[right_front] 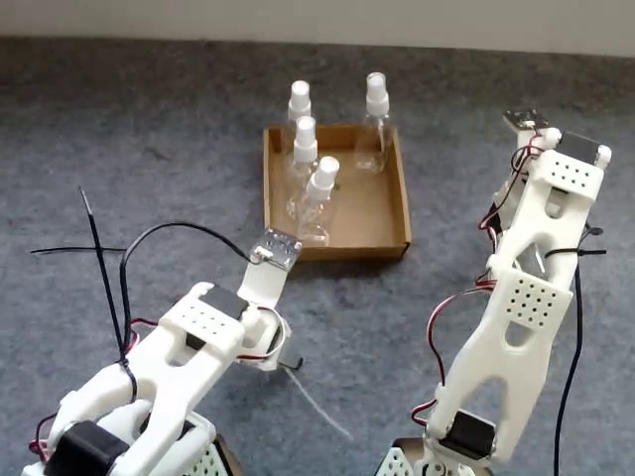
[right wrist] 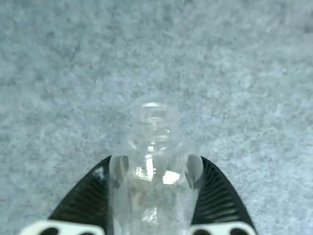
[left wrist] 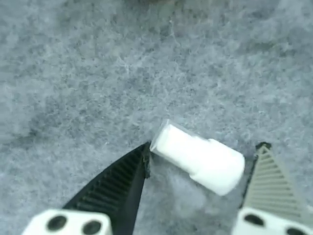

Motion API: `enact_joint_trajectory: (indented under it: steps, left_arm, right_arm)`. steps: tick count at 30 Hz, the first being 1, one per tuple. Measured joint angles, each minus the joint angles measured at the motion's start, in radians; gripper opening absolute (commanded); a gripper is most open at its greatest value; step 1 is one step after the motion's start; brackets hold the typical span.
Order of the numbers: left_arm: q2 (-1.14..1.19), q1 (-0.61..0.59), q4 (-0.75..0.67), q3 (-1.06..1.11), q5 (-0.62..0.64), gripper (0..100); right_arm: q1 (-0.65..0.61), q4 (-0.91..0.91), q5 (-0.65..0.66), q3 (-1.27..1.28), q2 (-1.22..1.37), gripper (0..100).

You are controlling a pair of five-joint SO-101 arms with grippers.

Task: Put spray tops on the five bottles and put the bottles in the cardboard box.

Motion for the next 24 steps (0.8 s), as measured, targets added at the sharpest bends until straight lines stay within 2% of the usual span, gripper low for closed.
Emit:
enact_joint_trajectory:
  steps: [6,10,13,18,21,24]
  left_arm:
    - [-0.003,0.005,-0.014,0.005,-0.002,14]
    - [-0.005,-0.009,-0.018,0.000,-0.087,10]
    - [-0.003,-0.091,0.006,-0.031,-0.160,10]
    - [-0.002,-0.272,0.146,-0.153,-0.293,12]
    - [-0.002,-0.362,0.236,-0.230,-0.411,16]
    - [0.002,-0.463,0.265,-0.272,-0.542,17]
  right_arm:
    - [0.000,0.000,0.000,0.000,0.000,1.2]
    - [0.000,0.000,0.000,0.000,0.000,0.4]
    - [0.002,0.000,0.000,0.000,0.000,0.4]
    - [0.029,0.000,0.026,0.000,0.000,0.4]
    - [0.041,0.000,0.037,0.000,0.000,0.4]
    - [0.068,0.000,0.040,0.000,0.000,0.4]
